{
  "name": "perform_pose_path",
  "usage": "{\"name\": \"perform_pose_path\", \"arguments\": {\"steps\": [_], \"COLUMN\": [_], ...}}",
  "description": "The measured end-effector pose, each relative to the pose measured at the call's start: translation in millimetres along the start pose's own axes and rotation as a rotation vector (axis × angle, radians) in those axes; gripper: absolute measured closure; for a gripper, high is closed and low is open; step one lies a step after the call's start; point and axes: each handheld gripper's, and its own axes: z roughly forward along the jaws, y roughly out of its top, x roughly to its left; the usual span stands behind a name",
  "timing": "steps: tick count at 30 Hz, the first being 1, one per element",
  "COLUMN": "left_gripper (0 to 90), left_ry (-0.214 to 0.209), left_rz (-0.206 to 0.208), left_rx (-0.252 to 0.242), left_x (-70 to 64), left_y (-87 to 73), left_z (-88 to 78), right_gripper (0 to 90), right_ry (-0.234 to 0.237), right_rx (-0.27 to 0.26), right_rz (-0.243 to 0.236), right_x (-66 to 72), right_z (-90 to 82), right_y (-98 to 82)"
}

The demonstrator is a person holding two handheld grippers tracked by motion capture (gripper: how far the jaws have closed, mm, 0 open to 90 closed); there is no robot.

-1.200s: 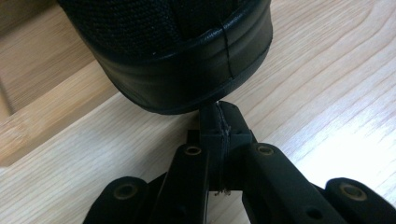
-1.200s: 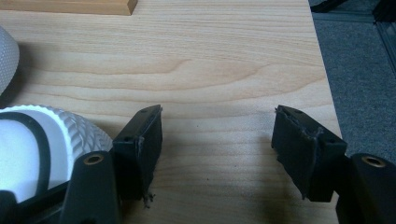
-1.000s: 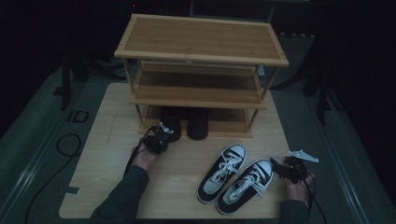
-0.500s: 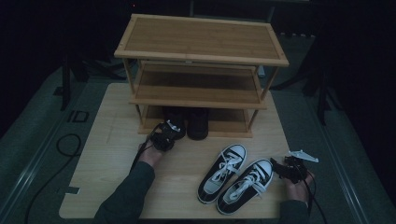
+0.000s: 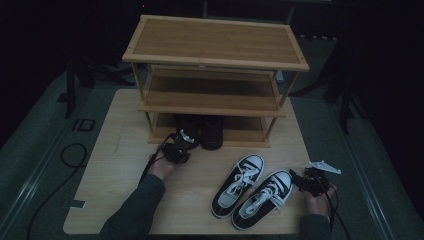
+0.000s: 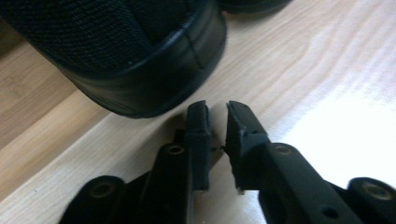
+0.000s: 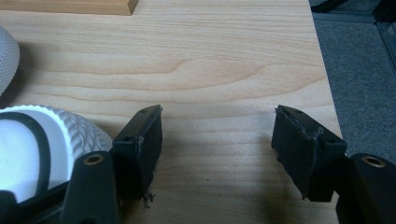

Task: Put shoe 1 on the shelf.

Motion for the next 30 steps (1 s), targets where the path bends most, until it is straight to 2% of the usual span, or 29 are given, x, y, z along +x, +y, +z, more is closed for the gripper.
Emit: {"name": "perform_pose_path", "arguments": {"steps": [7,9,13,19,24,30], "left_gripper": [65.2,63.2,60.5,58.3,57.5,56.9], "left_ry": [-0.026,-0.024,-0.033,-0.074,-0.105,-0.115], "left_rz": [0.002,0.001,-0.002,0.008,0.037,0.076], "left_rx": [-0.018,-0.039,-0.053,-0.053,-0.058,-0.059], "left_x": [-6.5,-9.8,-13.8,-21.2,-28.9,-40.5], "left_y": [-1.8,-0.7,1.3,3.5,7.4,13.0], "left_z": [-9.7,-16.0,-24.9,-35.5,-44.4,-51.5], "right_gripper": [33.0,33.0,33.0,33.1,33.1,33.1], "right_ry": [-0.001,-0.001,-0.001,-0.001,-0.001,-0.001], "right_rx": [0.001,0.000,0.000,0.001,0.001,0.001], "right_rz": [-0.001,-0.001,-0.001,-0.001,-0.001,-0.001], "right_x": [0.2,0.1,0.1,0.2,0.2,0.2], "right_z": [0.0,0.0,0.0,-0.1,-0.1,-0.1], "right_y": [0.0,0.0,0.0,-0.1,-0.1,-0.1]}}
